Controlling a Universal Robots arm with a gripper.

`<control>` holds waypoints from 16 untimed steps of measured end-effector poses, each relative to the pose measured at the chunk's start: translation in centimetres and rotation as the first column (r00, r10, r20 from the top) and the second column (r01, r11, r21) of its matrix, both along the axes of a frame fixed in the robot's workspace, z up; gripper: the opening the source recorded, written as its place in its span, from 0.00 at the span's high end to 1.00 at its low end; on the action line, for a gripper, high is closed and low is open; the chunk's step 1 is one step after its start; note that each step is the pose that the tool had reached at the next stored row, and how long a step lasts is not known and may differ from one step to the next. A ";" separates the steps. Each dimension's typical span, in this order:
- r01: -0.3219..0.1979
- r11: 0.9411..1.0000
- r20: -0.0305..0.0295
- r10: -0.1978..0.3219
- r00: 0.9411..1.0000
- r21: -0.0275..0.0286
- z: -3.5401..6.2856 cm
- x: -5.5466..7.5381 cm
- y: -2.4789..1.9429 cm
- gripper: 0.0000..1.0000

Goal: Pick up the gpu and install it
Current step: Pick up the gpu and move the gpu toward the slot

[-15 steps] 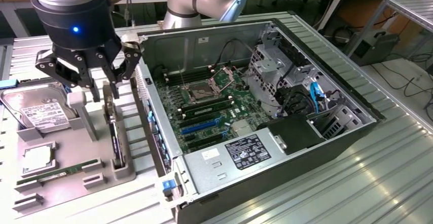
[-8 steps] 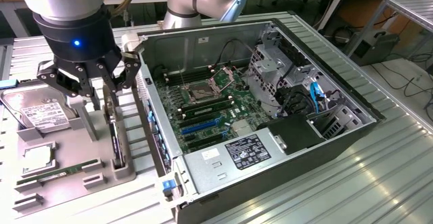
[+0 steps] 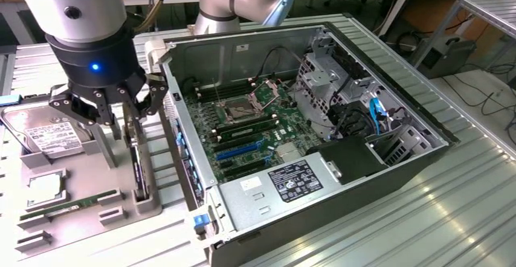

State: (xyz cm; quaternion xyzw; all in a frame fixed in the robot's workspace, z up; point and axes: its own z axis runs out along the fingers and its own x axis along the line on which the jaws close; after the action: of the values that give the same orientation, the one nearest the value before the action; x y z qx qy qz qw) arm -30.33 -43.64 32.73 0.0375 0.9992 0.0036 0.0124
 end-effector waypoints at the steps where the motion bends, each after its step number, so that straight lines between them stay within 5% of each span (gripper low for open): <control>1: 0.000 1.000 0.000 0.000 1.000 0.000 -0.18 0.0 -0.01 0.64; 16: -0.004 1.000 -0.003 0.004 1.000 0.000 -3.03 0.0 -0.04 0.64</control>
State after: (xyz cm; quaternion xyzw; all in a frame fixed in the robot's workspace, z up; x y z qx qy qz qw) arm -30.33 -43.68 29.70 0.0354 0.9993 0.0035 0.0108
